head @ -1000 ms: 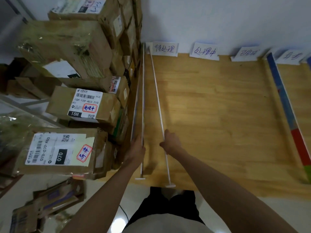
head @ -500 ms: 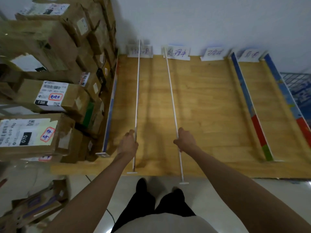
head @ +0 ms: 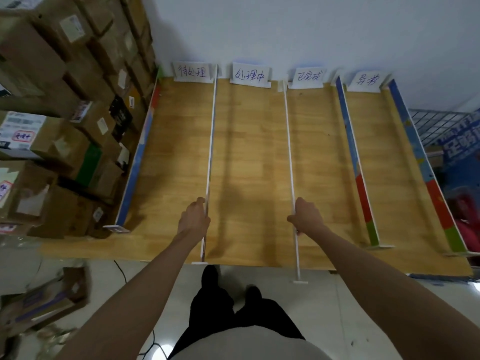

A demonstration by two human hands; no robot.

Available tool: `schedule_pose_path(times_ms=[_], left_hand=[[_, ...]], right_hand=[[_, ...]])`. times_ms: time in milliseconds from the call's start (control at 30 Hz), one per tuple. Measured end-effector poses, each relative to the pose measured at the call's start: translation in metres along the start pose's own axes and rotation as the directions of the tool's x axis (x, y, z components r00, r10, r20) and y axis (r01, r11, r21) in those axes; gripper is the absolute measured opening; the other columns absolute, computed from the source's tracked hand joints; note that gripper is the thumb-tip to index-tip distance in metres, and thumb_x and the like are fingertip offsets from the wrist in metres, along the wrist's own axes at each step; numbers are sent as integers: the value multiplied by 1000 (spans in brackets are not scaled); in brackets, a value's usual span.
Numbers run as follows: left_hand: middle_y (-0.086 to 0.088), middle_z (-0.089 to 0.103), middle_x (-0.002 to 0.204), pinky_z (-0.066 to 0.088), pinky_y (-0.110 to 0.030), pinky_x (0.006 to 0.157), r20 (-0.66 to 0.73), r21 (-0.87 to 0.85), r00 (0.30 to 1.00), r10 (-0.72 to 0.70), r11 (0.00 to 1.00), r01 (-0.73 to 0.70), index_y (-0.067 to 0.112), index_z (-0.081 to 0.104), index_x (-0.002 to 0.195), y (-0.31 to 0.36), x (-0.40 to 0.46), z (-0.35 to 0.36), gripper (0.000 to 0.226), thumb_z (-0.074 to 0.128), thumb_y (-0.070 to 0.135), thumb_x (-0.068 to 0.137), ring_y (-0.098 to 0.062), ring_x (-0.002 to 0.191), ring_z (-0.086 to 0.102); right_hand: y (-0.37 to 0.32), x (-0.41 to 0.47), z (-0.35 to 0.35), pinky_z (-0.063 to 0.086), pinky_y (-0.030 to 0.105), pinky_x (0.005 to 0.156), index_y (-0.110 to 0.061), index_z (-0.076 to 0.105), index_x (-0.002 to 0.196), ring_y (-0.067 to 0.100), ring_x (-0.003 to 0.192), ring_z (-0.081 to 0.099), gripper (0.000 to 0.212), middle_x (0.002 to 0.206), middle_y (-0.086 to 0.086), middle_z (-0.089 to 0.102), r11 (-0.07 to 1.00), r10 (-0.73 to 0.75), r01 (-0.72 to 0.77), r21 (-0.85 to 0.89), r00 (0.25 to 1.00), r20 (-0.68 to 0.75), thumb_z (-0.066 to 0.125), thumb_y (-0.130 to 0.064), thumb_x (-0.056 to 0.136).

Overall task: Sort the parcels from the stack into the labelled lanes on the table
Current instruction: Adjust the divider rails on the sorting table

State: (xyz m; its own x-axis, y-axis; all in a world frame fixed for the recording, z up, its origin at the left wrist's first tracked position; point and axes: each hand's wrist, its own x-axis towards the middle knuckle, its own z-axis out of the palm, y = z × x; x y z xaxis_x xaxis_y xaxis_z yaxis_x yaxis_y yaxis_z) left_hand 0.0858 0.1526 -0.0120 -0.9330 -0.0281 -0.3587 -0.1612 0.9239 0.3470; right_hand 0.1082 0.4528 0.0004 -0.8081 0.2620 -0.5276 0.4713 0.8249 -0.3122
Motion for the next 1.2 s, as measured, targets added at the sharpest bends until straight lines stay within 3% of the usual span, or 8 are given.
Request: schedule_pose_path(times_ms=[767,967,1067,1200], left_hand=[[-12,62,120,51,-42,80,111,35,993,-49,998,45,18,40,140,15,93,5,51,55,12,92,-35,104,61],[-13,61,121,51,-43,80,117,22,992,-47,999,45,18,40,139,17,98,5,49,55,13,92,-37,104,60],[-14,60,124,50,-44,85,106,20,993,-44,999,42,18,40,140,18,92,6,47,54,19,95,-38,107,59],[-13,57,128,48,-45,89,90,-25,995,-29,999,31,19,31,150,17,87,6,64,61,28,94,-36,109,59]], right_hand=[[-15,94,-10,59,51,74,-8,46,104,40,86,68,35,102,18,62,997,66,-67,34,997,36,72,-23,84],[-21,97,-9,58,48,74,-9,44,109,40,87,67,37,102,17,62,995,82,-82,61,997,-7,71,-21,86],[-21,93,-5,51,41,72,-7,45,113,39,95,63,33,107,17,61,996,62,-59,68,997,-50,66,-18,90],[-21,84,-4,48,42,74,-8,42,119,38,100,61,35,117,16,57,995,44,-35,90,994,-104,62,-23,94]])
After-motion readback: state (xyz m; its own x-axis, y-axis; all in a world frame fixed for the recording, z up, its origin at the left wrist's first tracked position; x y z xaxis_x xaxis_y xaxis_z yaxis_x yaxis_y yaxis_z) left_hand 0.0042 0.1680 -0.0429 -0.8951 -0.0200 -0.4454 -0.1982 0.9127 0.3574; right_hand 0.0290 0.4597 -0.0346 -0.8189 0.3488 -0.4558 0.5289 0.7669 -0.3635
